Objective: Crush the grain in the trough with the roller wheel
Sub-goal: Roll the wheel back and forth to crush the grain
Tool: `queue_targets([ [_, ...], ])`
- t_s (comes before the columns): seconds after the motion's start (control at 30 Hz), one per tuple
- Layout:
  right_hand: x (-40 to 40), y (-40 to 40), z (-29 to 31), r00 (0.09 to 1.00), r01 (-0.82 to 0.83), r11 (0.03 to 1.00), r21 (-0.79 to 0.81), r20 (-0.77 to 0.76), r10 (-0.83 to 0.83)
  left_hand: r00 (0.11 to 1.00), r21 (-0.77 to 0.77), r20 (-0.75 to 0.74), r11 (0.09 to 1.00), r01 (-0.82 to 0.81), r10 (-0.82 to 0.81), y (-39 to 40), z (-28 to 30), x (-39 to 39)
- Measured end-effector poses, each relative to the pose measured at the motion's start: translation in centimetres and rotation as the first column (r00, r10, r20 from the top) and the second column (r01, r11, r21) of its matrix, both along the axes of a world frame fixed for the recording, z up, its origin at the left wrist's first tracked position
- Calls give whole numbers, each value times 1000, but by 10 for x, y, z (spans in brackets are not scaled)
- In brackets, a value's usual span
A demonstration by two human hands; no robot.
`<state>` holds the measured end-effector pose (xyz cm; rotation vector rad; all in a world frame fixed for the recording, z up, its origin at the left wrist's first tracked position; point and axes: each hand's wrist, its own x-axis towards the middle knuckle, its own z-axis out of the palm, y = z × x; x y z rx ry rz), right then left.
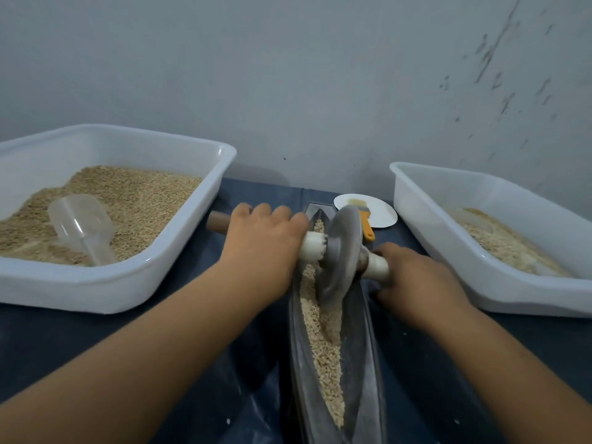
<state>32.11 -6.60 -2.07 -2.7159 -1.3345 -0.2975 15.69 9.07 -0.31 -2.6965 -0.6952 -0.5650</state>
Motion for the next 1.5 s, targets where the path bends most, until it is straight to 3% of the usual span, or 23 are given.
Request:
queue_targets([
  [0.07, -3, 1, 3, 996, -36, 999, 36, 82, 33, 1000, -37, 3, 999, 0, 0, 7, -5, -6],
  [0.2, 2, 25, 18, 992, 61, 995, -76, -109, -69, 989, -141, -121, 985, -99, 82, 11, 12, 8],
  [0.3, -1, 19, 18, 989, 65, 993, -94, -126, -77, 988, -125, -131, 987, -99, 83, 0, 16, 7],
  [0.47, -42, -37, 3, 995, -55, 997, 49, 83, 50, 996, -43, 46, 996, 77, -75, -36, 0, -43],
  [0.57, -57, -56, -4, 994, -88, 992, 89, 79, 81, 966, 3, 202, 987, 162, -159, -51, -12, -60],
  [0.67, -51, -44, 9, 998, -61, 997, 49, -13, 61, 999, -96, -19, 994, 47, -49, -43, 2, -50],
  [0.77, -44, -23, 21, 999, -2, 1000, -17, -50, 1, 996, -154, -85, 988, -15, 2, -34, 16, -36],
  [0.9, -56, -40, 13, 1000, -3, 999, 48, -13, 4, 996, -126, -94, 992, -3, -9, -57, 12, -60],
  [1.0, -78, -76, -9, 999, -26, 996, 84, 47, 22, 986, -92, 97, 985, 148, -139, -79, -3, -91],
  [1.07, -83, -87, -14, 999, -25, 997, 70, 42, 22, 978, -44, 138, 986, 163, -156, -81, -8, -98],
  [1.2, -72, -65, 1, 998, -37, 997, 61, -39, 40, 998, -188, -42, 981, 40, -49, -69, 8, -80],
  [1.3, -63, -45, 14, 997, -22, 997, 71, -73, 27, 994, -162, -107, 986, -34, 17, -60, 15, -61],
  [1.43, -73, -65, 2, 1000, 4, 997, 75, -27, -2, 999, -153, -42, 988, 3, -10, -79, 3, -81],
  [1.5, -87, -83, -9, 1000, -5, 997, 72, 5, 5, 988, -148, 120, 982, 114, -97, -90, -11, -99],
])
